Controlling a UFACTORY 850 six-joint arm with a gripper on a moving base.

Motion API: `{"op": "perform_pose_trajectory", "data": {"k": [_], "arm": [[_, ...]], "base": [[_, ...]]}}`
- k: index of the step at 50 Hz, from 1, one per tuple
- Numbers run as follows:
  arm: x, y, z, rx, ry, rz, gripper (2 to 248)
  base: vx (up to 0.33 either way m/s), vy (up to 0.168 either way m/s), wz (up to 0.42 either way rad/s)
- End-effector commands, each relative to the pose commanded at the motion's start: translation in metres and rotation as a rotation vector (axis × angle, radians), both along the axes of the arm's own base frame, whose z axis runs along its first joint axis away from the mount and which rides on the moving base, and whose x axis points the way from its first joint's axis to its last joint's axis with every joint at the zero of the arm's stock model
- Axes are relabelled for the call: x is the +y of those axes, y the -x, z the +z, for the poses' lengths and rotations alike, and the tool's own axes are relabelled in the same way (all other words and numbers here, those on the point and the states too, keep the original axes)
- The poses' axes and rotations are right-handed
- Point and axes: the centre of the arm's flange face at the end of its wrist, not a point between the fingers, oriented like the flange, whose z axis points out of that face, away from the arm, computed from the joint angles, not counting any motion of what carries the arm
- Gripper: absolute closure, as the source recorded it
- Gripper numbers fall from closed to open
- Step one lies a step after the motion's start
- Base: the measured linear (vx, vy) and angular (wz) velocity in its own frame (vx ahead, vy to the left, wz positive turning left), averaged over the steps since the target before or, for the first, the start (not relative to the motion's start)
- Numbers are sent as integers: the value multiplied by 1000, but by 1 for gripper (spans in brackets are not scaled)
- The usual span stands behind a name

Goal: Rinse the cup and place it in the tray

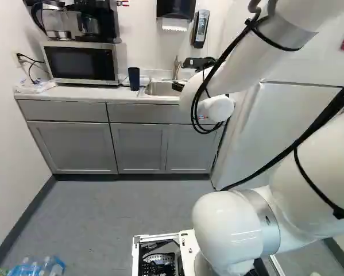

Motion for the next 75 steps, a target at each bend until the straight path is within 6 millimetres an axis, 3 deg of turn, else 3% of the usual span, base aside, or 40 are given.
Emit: {"op": "perform_pose_trajectory", "data": {"k": [75], "arm": [[0, -34, 67, -12, 0, 0, 3]], "base": [[0, 0, 0]]}}
